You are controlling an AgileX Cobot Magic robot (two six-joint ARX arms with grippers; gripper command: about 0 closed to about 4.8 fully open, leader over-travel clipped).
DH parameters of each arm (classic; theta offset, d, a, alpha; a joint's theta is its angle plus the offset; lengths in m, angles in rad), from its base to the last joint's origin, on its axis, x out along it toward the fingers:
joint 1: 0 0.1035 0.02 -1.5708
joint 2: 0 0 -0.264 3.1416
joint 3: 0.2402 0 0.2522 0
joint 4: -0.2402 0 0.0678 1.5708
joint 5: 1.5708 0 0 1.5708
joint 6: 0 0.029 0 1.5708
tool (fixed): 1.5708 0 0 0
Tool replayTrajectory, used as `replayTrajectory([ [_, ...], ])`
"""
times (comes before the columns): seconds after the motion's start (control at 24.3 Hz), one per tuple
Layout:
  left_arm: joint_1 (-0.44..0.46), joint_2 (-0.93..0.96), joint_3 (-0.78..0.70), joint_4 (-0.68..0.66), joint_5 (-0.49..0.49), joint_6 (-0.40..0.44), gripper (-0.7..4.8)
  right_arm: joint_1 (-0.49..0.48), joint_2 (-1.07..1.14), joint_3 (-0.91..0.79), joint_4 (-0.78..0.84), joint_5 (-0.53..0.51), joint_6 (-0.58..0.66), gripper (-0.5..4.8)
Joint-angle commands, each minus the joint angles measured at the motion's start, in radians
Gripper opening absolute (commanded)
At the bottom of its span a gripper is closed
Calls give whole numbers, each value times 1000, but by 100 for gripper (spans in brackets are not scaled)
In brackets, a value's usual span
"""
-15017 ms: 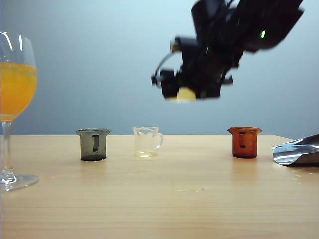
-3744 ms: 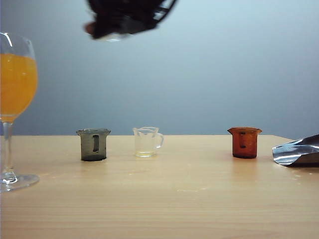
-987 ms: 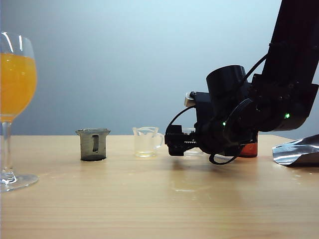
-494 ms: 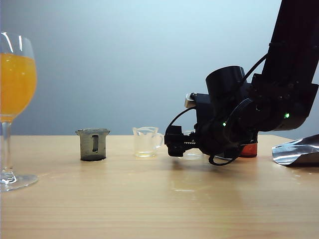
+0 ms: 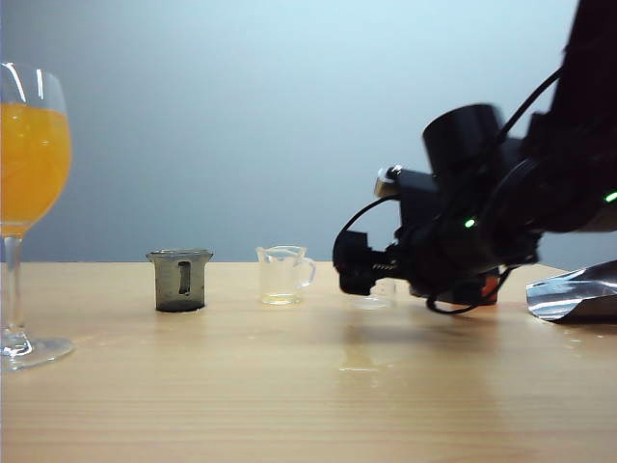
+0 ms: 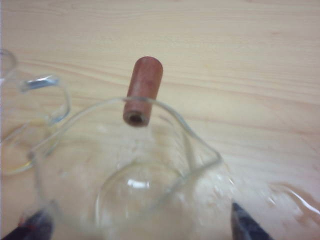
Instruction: Pick up the third measuring cup from the left, pour the pineapple juice inside into the goblet, and finally put the measuring cup back in its original place.
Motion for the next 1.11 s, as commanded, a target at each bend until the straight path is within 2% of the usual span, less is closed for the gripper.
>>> replayTrajectory([
  [0.04,1,-2,5,9,5,-2,-3,1,-82,-60,18,-28,4,479],
  [0.12,1,-2,5,9,5,-2,-3,1,-151,-103,15,-62,6,479],
  [0.16,1,-2,5,9,5,-2,-3,1,-218,-137,14,-99,8,398],
  [0.25,1,-2,5,9,5,-2,-3,1,-315,-167,-21,-147,8,94],
  [0.29,1,-2,5,9,5,-2,-3,1,-355,-171,-51,-171,7,-20],
  [0.33,1,-2,5,9,5,-2,-3,0,-408,-171,-100,-190,8,6],
  [0.37,1,-2,5,9,5,-2,-3,0,-450,-171,-138,-190,8,-10],
  [0.78,1,-2,5,9,5,-2,-3,-26,-931,-171,-632,-177,0,-9],
  [0.95,1,-2,5,9,5,-2,-3,-63,-1112,-171,-850,-174,0,-9],
  [1.03,1,-22,2,8,6,-2,-3,-109,-1279,-171,-1025,-153,0,-9],
  [1.11,0,-51,1,11,6,-2,-3,-131,-1366,-172,-1105,-135,0,-9],
])
